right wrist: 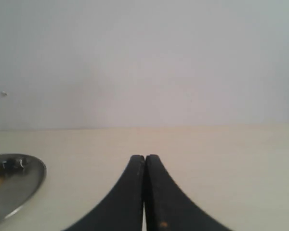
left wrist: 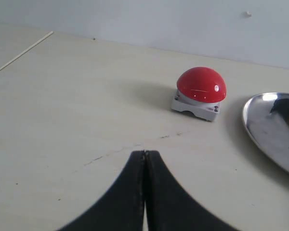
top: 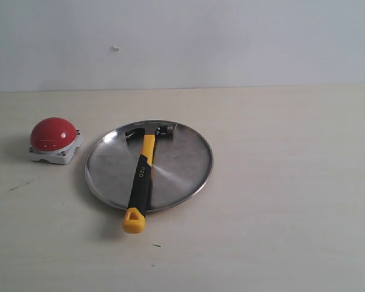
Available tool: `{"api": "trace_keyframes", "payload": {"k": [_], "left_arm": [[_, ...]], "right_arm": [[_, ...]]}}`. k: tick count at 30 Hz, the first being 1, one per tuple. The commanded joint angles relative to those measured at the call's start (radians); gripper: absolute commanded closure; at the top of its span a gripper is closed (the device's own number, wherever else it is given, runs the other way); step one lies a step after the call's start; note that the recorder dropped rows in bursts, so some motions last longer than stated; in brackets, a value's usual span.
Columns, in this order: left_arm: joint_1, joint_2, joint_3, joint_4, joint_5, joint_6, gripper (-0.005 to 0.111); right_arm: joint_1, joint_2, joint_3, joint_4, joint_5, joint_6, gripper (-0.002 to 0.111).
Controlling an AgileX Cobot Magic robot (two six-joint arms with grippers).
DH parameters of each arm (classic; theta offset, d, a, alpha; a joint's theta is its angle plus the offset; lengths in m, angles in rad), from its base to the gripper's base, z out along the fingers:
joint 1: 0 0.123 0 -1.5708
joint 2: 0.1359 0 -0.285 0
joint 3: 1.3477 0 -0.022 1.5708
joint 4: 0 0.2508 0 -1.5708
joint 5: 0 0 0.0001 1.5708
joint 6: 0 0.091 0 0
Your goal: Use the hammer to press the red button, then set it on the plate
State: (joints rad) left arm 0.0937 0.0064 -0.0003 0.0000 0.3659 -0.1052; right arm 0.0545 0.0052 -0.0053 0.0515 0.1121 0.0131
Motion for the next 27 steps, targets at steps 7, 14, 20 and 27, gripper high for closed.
{"api": "trace_keyframes", "payload": {"k": [7,14,20,27], "left_arm": [[0.002,-0.006,0.0,-0.016,-0.005,-0.003,0.107],[0.002,-0.006,0.0,-0.016,-0.005,-0.003,0.107],[0.002,-0.006,0.0,-0.016,-0.005,-0.003,0.107],[0.002,-0.006,0.0,-0.016,-0.005,-0.003,0.107]], "right_arm": [[-0.119,-0.005,0.005,-0.005,0.177,-0.006,0.108],[-0.119,-0.005,0.005,-0.005,0.177,0.015,0.108],[-0.119,-0.005,0.005,-0.005,0.177,0.015,0.108],[-0.119,-0.005,0.005,-0.005,0.177,0.017,0.108]]}}
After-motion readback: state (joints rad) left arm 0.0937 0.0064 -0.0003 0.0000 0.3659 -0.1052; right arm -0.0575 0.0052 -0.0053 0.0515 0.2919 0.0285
